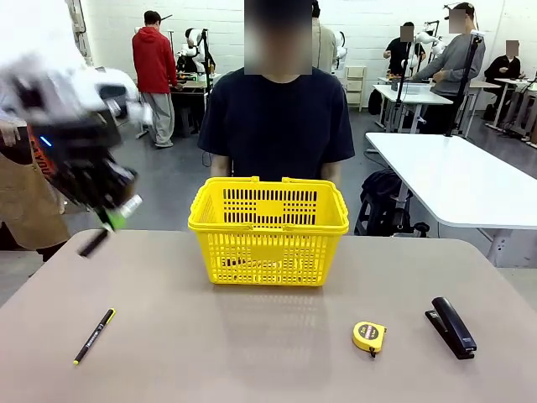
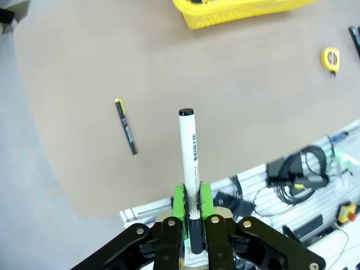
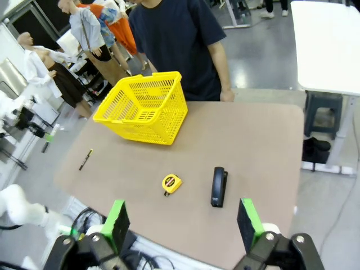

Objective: Place the items the person wants into the basket.
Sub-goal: Pick up the item the person points to and place it in the Market Basket.

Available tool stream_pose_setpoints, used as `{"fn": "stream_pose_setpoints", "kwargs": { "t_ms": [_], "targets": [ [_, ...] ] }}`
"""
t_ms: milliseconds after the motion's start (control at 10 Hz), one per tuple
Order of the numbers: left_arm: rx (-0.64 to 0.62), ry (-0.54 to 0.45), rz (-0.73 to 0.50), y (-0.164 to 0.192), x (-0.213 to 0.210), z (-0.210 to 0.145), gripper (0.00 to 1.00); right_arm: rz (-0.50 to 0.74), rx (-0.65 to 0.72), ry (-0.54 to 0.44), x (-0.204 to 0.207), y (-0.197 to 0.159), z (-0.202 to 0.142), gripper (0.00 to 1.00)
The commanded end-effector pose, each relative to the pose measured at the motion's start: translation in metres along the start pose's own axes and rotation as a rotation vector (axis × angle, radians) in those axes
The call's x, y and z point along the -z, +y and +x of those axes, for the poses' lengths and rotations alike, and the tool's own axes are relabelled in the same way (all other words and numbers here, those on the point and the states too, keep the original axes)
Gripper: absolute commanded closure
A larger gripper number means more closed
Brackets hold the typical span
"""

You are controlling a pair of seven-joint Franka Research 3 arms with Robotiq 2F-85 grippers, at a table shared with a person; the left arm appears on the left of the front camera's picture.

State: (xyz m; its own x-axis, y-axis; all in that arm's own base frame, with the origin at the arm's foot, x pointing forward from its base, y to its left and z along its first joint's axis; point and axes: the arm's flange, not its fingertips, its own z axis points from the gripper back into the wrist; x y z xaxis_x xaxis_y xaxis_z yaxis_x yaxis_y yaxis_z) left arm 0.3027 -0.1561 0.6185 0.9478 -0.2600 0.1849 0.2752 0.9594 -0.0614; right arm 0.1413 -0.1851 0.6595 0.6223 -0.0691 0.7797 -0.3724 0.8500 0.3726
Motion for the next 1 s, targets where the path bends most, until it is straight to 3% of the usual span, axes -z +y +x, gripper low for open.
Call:
{"fn": "stream_pose_setpoints", "kwargs": {
  "t_ms": [0,300,400,800,900],
  "targets": [
    [0.018,-0.001,0.002,0.002,-0.011,0.007,1.0,0.004,-0.003,-0.004,0.0,0.0,-0.001,0.0],
    [-0.007,0.041,-0.023,0.004,-0.019,0.003,1.0,0.004,-0.003,-0.004,0.0,0.0,-0.001,0.0],
    [0.004,-0.005,-0.002,0.0,-0.03,-0.003,1.0,0.004,-0.003,-0.004,0.0,0.0,-0.001,0.0],
    [0.004,-0.005,-0.002,0.0,-0.03,-0.003,1.0,0.004,-0.003,-0.004,0.0,0.0,-0.001,0.0],
    [0.001,0.0,-0.003,0.0,-0.027,-0.001,0.88,0.004,-0.003,-0.004,0.0,0.0,-0.001,0.0]
  ]
}}
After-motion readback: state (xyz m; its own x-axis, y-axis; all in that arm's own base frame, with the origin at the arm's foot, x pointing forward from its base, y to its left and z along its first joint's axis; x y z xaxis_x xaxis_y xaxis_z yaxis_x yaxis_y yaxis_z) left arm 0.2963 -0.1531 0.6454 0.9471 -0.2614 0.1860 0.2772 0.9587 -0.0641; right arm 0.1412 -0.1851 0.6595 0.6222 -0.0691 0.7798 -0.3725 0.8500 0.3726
